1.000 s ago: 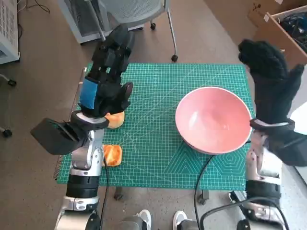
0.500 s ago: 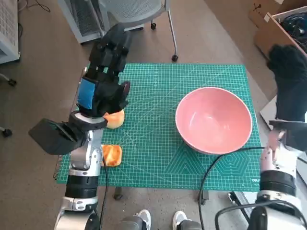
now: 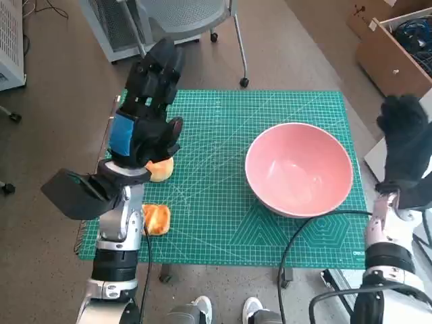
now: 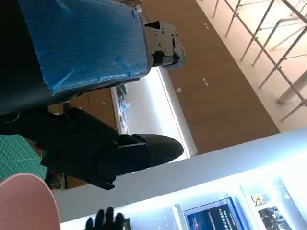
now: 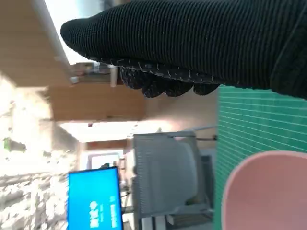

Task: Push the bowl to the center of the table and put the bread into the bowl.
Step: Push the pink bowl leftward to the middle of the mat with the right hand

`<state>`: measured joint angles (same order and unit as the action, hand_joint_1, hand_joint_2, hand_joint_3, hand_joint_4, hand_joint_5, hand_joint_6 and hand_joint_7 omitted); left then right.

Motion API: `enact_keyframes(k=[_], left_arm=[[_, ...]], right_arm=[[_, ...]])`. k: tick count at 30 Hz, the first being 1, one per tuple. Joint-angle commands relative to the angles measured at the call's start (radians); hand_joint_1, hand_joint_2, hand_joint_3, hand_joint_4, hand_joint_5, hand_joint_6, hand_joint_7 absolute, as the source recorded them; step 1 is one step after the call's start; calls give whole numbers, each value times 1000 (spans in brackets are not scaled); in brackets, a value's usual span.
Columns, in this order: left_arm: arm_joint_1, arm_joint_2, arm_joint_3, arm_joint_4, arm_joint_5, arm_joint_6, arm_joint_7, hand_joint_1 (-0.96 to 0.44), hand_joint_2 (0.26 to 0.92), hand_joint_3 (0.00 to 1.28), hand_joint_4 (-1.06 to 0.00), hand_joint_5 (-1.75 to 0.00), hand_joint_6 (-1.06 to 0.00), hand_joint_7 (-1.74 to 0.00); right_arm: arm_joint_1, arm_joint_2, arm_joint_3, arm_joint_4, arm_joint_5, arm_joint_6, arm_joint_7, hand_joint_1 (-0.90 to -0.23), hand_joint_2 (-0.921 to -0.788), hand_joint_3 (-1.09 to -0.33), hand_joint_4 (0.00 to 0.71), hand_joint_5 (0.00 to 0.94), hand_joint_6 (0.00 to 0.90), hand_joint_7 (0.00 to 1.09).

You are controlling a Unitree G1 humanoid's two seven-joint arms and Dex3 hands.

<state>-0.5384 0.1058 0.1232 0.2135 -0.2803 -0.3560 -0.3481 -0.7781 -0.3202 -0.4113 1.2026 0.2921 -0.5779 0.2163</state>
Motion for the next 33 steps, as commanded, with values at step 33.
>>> enact_keyframes(k=[33], left_arm=[[121,41,40,-155,2,61,48,-542,866,369,1,-192,1,-536]], right_arm=[[-82,232,41,96,-56,196,6,-596,-921,-850,194,21,164,245]])
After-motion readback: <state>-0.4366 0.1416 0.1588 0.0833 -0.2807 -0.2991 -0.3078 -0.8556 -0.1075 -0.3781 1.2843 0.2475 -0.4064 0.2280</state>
